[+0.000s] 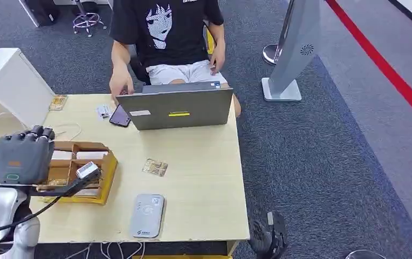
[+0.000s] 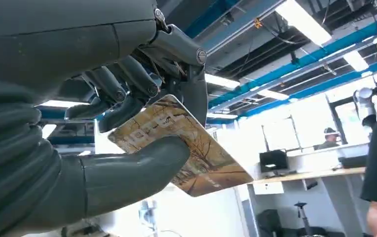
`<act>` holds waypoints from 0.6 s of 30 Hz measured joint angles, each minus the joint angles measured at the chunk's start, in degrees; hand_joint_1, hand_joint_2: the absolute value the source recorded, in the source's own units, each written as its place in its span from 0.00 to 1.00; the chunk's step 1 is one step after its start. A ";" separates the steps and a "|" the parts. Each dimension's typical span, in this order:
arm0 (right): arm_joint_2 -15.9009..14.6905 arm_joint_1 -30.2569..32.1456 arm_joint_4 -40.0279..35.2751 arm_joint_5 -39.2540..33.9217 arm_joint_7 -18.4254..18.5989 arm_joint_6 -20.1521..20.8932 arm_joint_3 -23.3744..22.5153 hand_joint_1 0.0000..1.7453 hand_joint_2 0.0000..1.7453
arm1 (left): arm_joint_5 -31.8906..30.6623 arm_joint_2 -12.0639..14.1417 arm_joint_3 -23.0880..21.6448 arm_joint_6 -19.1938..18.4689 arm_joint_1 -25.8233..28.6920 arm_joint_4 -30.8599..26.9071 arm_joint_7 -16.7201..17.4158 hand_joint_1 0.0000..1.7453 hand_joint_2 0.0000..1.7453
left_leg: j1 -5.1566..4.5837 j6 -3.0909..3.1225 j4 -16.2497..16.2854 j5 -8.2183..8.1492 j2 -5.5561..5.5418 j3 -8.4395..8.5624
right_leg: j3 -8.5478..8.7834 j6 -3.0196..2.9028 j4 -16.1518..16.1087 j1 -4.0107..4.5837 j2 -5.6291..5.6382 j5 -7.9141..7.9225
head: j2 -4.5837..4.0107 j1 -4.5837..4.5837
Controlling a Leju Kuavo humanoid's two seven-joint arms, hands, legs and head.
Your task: Pass the card to the sensor for recognition and then transmit it.
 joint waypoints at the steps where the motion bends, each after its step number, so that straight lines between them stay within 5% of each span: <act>1: 0.02 -0.03 0.00 0.09 0.22 0.00 0.09 0.00 1.00 | -0.22 0.31 0.09 -0.33 -1.24 1.51 0.28 1.00 1.00 | 0.04 -0.02 0.00 0.01 0.00 0.00 | 0.00 -0.01 0.00 0.03 0.00 0.01 | 0.00 0.02; 13: 0.24 -0.20 -0.02 0.63 0.79 0.07 1.05 0.00 1.00 | -1.18 2.25 0.35 -1.14 -7.89 11.99 1.22 1.00 1.00 | 0.19 -0.08 -0.01 0.04 0.29 -0.01 | -0.12 -0.17 0.02 0.17 0.33 0.10 | 0.00 0.00; 14: 0.24 -0.20 -0.02 0.63 0.76 0.07 1.05 0.00 1.00 | -1.18 2.25 0.35 -0.98 -7.91 12.15 1.22 0.18 1.00 | 0.20 -0.08 -0.01 0.04 0.29 -0.01 | -0.13 -0.17 0.03 0.18 0.34 0.10 | 0.00 0.02; 15: 0.24 -0.21 -0.02 0.63 0.72 0.07 1.05 0.00 1.00 | -1.18 2.23 0.35 -0.85 -7.91 12.19 1.22 0.00 1.00 | 0.20 -0.08 -0.01 0.04 0.29 -0.01 | -0.13 -0.18 0.03 0.18 0.34 0.10 | 0.00 0.00; 18: 0.26 -0.21 -0.02 0.63 0.59 0.09 1.09 0.00 1.00 | -1.00 2.21 0.35 -0.61 -7.69 12.26 1.03 0.00 1.00 | 0.21 -0.08 -0.02 0.04 0.30 -0.01 | -0.14 -0.18 0.05 0.18 0.35 0.10 | 0.00 0.02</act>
